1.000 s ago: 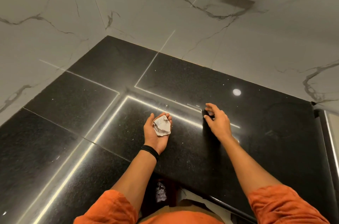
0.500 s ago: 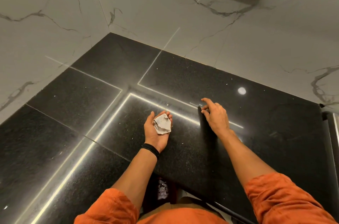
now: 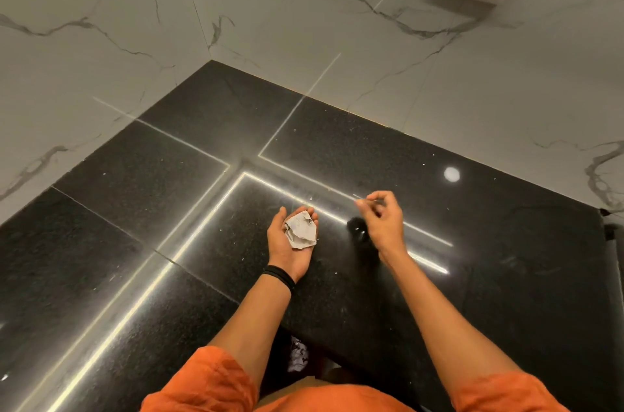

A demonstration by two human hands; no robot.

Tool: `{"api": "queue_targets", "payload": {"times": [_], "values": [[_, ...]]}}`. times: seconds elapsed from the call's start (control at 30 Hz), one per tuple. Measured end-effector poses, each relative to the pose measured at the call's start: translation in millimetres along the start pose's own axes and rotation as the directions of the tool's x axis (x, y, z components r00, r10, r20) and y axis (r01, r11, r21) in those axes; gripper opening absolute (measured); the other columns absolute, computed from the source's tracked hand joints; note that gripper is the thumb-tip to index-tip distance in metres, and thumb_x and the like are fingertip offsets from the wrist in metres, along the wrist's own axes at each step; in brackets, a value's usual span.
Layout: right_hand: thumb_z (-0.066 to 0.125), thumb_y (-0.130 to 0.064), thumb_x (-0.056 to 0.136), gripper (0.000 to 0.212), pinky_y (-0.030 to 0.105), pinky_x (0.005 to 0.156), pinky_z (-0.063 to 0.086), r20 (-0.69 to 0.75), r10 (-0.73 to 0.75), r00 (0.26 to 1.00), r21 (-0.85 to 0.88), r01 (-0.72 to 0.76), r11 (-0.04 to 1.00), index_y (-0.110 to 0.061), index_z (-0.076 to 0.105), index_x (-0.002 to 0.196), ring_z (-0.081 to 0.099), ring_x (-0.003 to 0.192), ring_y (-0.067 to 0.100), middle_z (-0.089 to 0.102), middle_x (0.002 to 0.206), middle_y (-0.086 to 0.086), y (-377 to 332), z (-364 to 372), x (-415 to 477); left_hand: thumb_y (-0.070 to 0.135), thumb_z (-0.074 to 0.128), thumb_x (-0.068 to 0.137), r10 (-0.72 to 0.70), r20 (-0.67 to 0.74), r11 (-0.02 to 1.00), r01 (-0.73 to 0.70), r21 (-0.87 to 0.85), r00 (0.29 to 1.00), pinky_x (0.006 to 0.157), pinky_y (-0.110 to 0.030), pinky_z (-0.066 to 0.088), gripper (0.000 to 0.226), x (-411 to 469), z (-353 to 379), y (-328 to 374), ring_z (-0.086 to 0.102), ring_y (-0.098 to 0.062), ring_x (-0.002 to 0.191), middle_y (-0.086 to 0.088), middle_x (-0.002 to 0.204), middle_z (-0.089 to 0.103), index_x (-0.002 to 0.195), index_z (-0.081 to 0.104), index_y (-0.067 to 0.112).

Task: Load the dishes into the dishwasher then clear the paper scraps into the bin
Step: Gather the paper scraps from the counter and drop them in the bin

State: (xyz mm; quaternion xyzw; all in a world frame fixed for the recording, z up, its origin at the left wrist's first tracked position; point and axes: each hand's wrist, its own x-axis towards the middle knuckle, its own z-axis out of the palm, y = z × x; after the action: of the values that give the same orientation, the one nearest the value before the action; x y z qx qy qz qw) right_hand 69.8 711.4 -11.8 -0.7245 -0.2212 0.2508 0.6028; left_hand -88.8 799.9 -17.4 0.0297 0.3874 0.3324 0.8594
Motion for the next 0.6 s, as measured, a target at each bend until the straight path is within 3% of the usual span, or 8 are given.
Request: {"api": "queue_targets", "payload": {"times": [0.13,0.27,0.37,0.47,0.6], "values": [[0.07,-0.013,0.093,0.012,0.028,0.073,0.052,0.239,-0.128,0.963,-0.086,0.152,0.985,-0.019,0.06,0.095,0.069,0.087,0.007,0.071,0.09,-0.009,-13.4,39.1,-36.9,0.039,0.045,0.102,-0.007,0.034,0.999,0.005,0.048,0.999,0.085,-0.034,0.05,0.044,-1.1,2.6,-1.6,0.066,-0.026,0.085,-0.016,0.093,0.068,0.094,0.068,0.002],[0.073,-0.012,0.09,0.021,0.019,0.073,0.052,0.297,-0.154,0.942,-0.096,0.189,0.977,-0.023,0.064,0.105,0.069,0.095,0.004,0.073,0.1,-0.012,-20.3,53.7,-51.0,0.041,0.045,0.101,-0.014,0.06,0.999,0.012,0.036,0.998,0.082,-0.037,0.051,0.042,-5.1,0.0,6.8,0.068,-0.026,0.083,-0.014,0.092,0.068,0.094,0.068,0.005],[0.076,-0.01,0.084,0.026,0.023,0.073,0.054,0.282,-0.171,0.944,-0.112,0.21,0.971,-0.026,0.066,0.103,0.067,0.088,0.009,0.072,0.096,-0.01,-22.4,58.6,-47.2,0.041,0.045,0.102,-0.008,0.045,1.0,0.007,0.03,0.999,0.083,-0.04,0.054,0.044,-9.5,-0.8,11.3,0.071,-0.03,0.083,-0.017,0.093,0.07,0.096,0.068,0.004],[0.076,-0.015,0.086,0.018,0.022,0.071,0.053,0.211,-0.187,0.959,-0.12,0.215,0.969,-0.025,0.068,0.099,0.067,0.085,0.01,0.072,0.092,-0.008,-23.9,61.4,-30.7,0.038,0.048,0.101,0.014,0.026,0.999,-0.013,-0.041,1.0,0.089,-0.037,0.051,0.042,-11.4,-3.6,16.9,0.068,-0.028,0.086,-0.017,0.098,0.068,0.1,0.068,0.001],[0.07,-0.01,0.09,0.014,0.023,0.075,0.054,0.18,-0.168,0.969,-0.291,0.216,0.932,-0.02,0.069,0.099,0.066,0.084,0.006,0.07,0.091,-0.008,-19.4,62.4,1.5,0.036,0.053,0.1,0.028,-0.003,0.995,-0.028,-0.099,1.0,0.092,-0.035,0.051,0.042,-13.5,-9.3,26.7,0.067,-0.029,0.092,-0.019,0.101,0.068,0.105,0.067,-0.002]]}}
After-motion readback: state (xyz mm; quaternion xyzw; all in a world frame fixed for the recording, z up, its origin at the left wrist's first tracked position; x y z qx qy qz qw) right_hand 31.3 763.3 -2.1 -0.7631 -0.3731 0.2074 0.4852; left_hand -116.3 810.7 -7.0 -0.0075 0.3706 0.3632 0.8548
